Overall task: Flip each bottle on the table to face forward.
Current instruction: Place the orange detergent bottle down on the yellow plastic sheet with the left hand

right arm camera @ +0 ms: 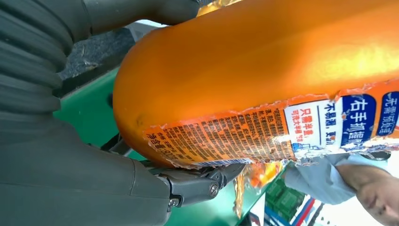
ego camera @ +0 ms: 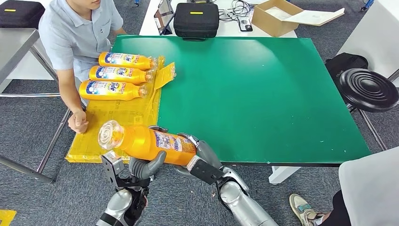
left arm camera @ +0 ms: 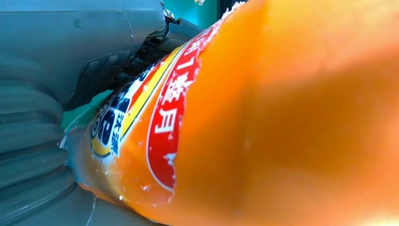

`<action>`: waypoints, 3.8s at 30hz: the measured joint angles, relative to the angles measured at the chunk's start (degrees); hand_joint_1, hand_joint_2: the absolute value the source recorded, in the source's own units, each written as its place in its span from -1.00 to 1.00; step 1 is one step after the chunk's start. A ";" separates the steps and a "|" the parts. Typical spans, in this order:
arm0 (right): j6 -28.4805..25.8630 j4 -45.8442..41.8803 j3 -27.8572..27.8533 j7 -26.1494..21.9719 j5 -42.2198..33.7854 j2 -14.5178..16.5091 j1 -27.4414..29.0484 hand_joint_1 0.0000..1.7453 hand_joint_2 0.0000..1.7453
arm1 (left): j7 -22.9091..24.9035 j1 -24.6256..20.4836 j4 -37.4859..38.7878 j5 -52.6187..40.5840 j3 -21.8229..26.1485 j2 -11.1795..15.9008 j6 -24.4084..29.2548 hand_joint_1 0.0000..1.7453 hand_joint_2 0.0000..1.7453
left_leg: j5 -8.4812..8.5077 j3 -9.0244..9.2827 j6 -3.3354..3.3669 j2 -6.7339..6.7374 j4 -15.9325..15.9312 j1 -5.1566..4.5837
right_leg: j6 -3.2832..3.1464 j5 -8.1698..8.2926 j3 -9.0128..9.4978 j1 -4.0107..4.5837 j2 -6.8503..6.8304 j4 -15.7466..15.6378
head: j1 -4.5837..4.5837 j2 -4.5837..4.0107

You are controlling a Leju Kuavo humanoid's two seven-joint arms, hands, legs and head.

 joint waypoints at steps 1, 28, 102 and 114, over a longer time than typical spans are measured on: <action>0.17 0.14 0.03 0.00 -0.11 0.04 -0.03 -0.13 1.00 | 0.09 0.07 0.00 0.26 0.10 0.04 -0.16 1.00 1.00 | 0.00 0.00 0.00 0.00 0.00 0.00 | 0.00 0.00 0.00 0.00 0.00 0.00 | 0.00 0.00; -8.65 -11.84 1.90 1.33 1.97 1.81 6.79 -1.00 -1.00 | 7.27 -5.47 5.94 -9.47 3.77 1.41 17.32 1.00 1.00 | 0.02 0.00 -0.01 0.01 0.00 0.01 | 0.00 0.00 0.00 0.00 0.00 0.01 | 0.02 0.00; -4.45 -18.26 10.55 4.61 -13.45 3.73 7.45 -1.00 -1.00 | 26.43 -35.76 55.61 -80.49 13.93 9.88 17.38 -1.00 1.00 | 0.07 0.49 -0.09 -0.01 -0.04 0.03 | -0.03 0.00 0.48 0.00 0.00 0.05 | 0.02 0.00; -4.45 -16.31 9.94 3.58 -11.97 3.75 7.47 -1.00 -1.00 | 14.95 -33.38 52.21 -70.53 14.85 8.61 14.74 -1.00 1.00 | 0.09 0.52 -0.07 -0.24 -0.04 0.01 | -0.02 0.00 0.58 -0.02 -0.18 0.05 | 0.03 0.00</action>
